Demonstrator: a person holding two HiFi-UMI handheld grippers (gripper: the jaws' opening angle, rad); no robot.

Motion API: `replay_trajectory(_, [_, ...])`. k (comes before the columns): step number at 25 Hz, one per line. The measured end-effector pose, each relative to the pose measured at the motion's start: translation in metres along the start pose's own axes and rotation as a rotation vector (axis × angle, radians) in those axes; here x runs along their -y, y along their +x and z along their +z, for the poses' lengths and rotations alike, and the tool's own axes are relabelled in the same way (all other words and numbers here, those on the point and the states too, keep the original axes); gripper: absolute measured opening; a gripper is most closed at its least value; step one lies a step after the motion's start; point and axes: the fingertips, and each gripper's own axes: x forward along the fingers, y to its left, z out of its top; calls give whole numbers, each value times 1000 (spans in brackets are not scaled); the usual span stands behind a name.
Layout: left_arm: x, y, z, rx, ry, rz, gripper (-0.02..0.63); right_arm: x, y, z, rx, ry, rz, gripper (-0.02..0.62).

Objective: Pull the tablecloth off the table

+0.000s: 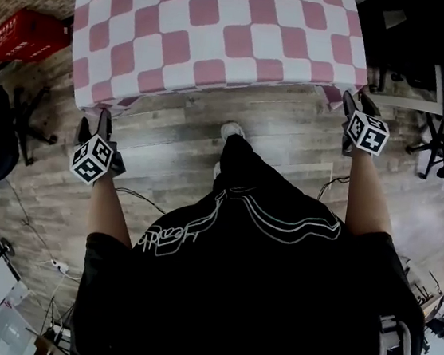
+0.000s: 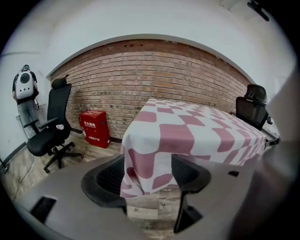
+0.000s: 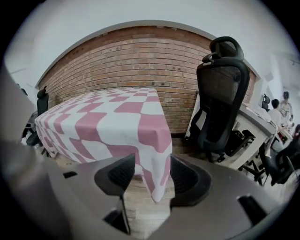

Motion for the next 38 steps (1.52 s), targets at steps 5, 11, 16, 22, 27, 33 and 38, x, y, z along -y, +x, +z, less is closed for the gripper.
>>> replay_trajectory(5, [-23, 24, -8, -40, -10, 31, 290, 3, 22, 2, -34, 23, -18, 196])
replay_trajectory(11, [-38, 44, -9, -52, -15, 53, 290, 1, 39, 4, -57, 41, -32, 196])
replay_trajectory(16, [-36, 54, -4, -41, -27, 20, 278, 1, 46, 7, -51, 34, -40, 177])
replay_trajectory(22, [-35, 55, -6, -47, 11, 38, 127, 1, 45, 7, -55, 24, -68, 93])
replay_trajectory(27, [-39, 55, -7, -57, 25, 73, 41, 1, 45, 6, -54, 45, -72, 59])
replay_trajectory(33, [-51, 48, -10, -52, -24, 96, 11, -3, 41, 4, -45, 67, -75, 21])
replay_trajectory(38, [-53, 43, -12, -56, -18, 95, 8, -6, 34, 3, -37, 90, -75, 8])
